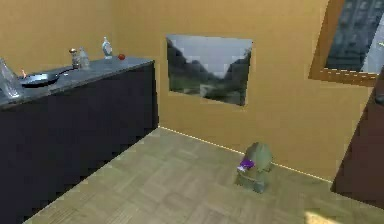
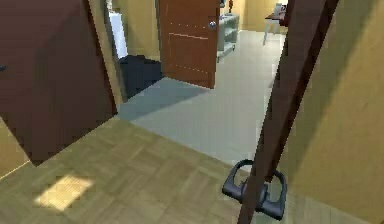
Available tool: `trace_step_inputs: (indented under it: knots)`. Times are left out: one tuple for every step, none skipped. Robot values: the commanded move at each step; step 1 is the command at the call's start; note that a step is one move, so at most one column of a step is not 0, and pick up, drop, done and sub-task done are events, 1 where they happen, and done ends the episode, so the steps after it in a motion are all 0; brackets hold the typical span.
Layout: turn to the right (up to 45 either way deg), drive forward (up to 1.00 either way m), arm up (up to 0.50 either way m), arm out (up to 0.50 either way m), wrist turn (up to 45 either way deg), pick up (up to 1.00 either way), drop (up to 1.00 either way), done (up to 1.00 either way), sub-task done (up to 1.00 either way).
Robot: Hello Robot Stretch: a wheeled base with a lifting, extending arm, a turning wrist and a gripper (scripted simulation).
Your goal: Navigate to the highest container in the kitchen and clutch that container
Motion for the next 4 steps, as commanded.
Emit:
trace_step_inputs:
  knots:
    - [-24.0, 0.0, 0.0, 0.0, 0.0, 0.0, 0.0, 0.0, 0.0]
    - [0.0, 0.25, 0.0, 0.0, 0.0, 0.0, 0.0, 0.0, 0.0]
    - [45.0, 0.0, 0.0, 0.0, 0.0, 0.0, 0.0, 0.0, 0.0]
    - [27.0, 0.0, 0.0, 0.0, 0.0, 0.0, 0.0, 0.0, 0.0]
